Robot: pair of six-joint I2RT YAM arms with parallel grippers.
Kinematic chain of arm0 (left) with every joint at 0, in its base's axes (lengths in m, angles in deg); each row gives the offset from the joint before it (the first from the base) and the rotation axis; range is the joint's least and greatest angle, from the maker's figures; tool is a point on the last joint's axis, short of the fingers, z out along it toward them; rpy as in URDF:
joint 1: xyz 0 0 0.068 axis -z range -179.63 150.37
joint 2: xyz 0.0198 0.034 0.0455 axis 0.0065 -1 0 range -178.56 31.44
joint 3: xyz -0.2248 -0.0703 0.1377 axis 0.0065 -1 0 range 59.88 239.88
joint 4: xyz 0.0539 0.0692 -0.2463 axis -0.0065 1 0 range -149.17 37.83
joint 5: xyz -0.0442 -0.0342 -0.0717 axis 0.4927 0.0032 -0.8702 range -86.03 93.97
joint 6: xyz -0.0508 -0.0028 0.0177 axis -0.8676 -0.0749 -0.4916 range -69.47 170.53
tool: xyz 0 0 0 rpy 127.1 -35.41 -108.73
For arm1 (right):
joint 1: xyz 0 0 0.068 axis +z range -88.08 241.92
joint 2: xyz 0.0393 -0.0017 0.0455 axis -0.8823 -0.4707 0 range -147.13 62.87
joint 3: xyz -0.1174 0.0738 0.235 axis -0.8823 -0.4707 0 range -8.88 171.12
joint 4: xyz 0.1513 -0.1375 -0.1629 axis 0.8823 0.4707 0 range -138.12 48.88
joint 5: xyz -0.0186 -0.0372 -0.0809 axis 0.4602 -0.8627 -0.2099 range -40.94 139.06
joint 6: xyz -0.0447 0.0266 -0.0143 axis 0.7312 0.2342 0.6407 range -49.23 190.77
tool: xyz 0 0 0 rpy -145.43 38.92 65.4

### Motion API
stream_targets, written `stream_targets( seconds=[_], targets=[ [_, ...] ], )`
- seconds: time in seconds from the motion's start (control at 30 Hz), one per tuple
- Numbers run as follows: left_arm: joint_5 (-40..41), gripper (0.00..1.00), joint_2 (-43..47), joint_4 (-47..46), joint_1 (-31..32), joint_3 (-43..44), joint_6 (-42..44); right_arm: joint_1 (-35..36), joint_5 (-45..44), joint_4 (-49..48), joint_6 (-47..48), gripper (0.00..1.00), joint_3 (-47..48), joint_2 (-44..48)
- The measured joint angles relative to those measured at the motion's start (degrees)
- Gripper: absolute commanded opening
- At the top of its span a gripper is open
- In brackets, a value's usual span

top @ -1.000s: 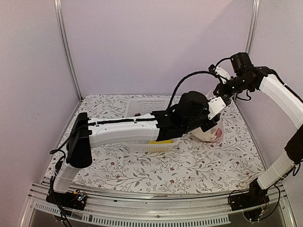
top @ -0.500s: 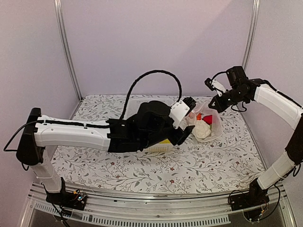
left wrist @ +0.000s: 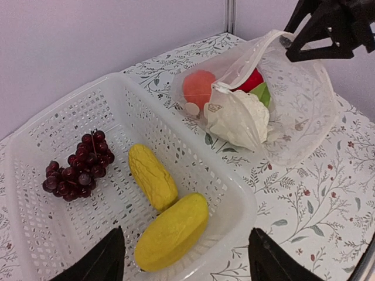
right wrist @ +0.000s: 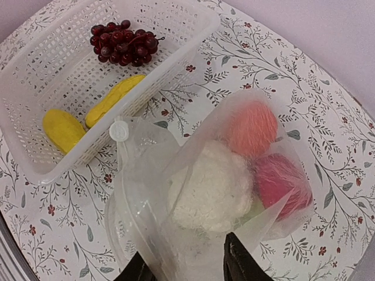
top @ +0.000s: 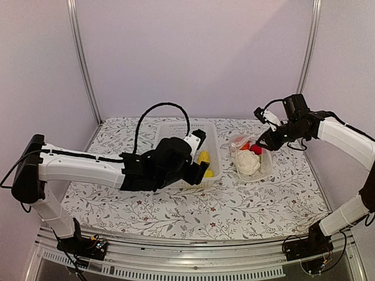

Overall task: Place the food in the zip-top bag and seal the zipper
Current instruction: Pick up the fake fruit from the bin.

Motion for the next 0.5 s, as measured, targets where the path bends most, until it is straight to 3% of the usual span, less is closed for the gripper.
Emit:
stream_targets(
  seconds=[0.17, 0.33, 0.5],
  targets=[
    [0.7, 0.71, 0.1, 0.0, 0.0, 0.3, -1.2, 1.7, -3.2, -1.4, 1.7, 0.38, -6.1, 4.2],
    [2.2, 0.76, 0.1, 1.1, -0.6, 1.2, -4.0, 2.2, -6.8, -3.2, 3.1, 0.09, -9.6, 7.5],
    [1.0, 0.79, -0.1, 3.2, -4.1, 1.2, -8.3, 2.1, -8.7, -5.4, 2.8, 0.0, -12.1, 9.8]
  ],
)
